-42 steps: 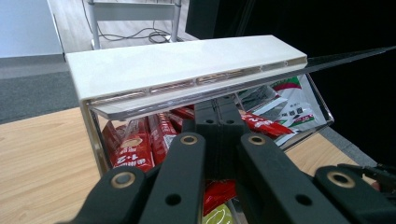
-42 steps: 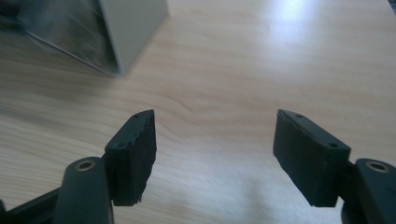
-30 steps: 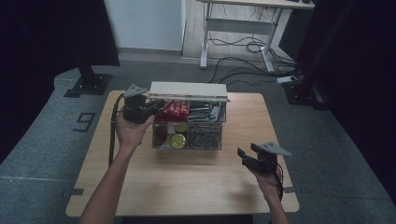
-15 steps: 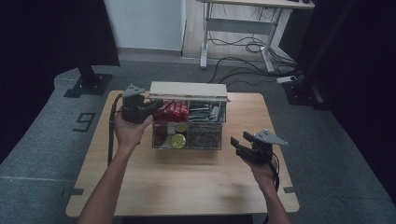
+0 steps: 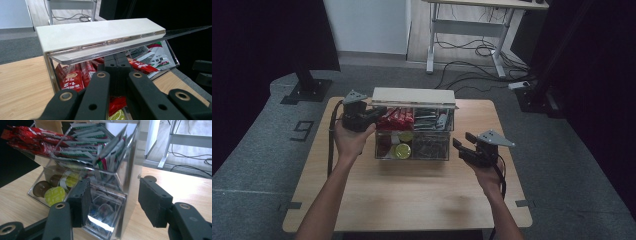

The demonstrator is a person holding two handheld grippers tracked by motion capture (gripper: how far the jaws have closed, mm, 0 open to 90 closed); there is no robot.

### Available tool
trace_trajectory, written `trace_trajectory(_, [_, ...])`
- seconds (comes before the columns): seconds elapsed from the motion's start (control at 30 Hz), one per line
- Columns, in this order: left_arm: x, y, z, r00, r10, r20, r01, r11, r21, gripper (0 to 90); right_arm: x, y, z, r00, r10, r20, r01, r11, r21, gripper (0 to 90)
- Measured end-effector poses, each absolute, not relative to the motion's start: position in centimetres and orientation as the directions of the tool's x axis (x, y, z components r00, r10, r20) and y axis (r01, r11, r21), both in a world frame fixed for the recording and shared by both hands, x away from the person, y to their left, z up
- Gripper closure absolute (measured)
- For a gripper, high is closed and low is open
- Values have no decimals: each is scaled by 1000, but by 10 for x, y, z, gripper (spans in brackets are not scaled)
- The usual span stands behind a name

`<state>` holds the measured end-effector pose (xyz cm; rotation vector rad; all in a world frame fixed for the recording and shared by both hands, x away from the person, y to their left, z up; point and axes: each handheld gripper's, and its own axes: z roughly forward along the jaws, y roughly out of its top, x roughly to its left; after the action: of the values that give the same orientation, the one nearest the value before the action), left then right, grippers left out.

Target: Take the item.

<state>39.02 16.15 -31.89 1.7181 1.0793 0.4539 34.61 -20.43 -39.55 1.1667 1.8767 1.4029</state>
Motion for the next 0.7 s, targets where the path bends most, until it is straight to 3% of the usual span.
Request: trace_trajectory(0.7, [392, 160, -319, 528, 829, -184, 450, -89, 889, 900, 364, -181, -378, -522, 850, 72, 310, 111, 944, 486])
